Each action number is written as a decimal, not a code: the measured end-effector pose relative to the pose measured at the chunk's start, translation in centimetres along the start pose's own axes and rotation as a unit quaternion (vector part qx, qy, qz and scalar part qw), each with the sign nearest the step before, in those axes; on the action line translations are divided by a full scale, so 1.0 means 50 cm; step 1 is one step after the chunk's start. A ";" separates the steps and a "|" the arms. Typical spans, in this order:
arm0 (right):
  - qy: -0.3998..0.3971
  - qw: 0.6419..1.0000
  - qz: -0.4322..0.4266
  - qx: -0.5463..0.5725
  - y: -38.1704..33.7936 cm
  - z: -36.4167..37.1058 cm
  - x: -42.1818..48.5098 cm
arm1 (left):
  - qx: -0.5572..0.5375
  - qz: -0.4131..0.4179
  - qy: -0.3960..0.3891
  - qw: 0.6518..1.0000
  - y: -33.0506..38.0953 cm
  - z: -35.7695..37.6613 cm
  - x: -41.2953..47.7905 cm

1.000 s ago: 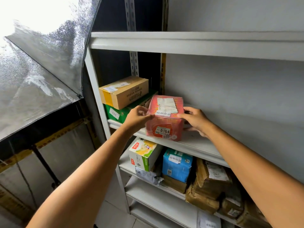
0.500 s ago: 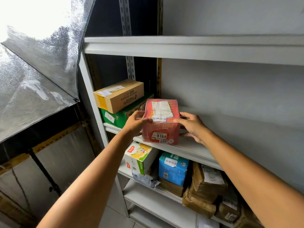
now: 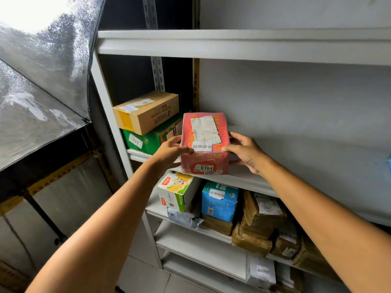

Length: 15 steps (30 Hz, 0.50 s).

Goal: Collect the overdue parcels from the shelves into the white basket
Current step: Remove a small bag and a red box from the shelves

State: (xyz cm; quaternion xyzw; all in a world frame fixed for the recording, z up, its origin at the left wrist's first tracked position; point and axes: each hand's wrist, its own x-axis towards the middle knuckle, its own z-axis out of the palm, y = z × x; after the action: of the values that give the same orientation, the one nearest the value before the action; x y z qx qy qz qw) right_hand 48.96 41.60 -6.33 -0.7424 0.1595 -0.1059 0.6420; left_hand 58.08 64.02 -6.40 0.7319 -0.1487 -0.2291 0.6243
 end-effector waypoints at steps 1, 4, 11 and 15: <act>-0.006 1.000 0.004 -0.004 0.000 0.000 -0.005 | 0.001 0.000 -0.004 1.000 -0.001 0.000 -0.003; -0.016 1.000 0.014 -0.003 0.000 -0.001 -0.021 | -0.001 0.001 -0.002 1.000 -0.009 -0.002 -0.003; 0.005 1.000 0.009 0.024 0.000 0.015 -0.051 | -0.019 0.013 -0.019 1.000 -0.025 -0.019 -0.005; 0.030 0.999 0.007 0.026 0.007 0.018 -0.065 | -0.020 0.018 -0.030 0.999 -0.029 -0.022 -0.007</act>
State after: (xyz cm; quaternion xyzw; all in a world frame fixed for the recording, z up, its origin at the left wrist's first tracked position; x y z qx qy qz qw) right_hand 46.22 43.57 -6.67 -0.7210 0.1805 -0.1278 0.6566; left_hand 58.27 65.37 -7.62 0.7094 -0.1761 -0.2428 0.6378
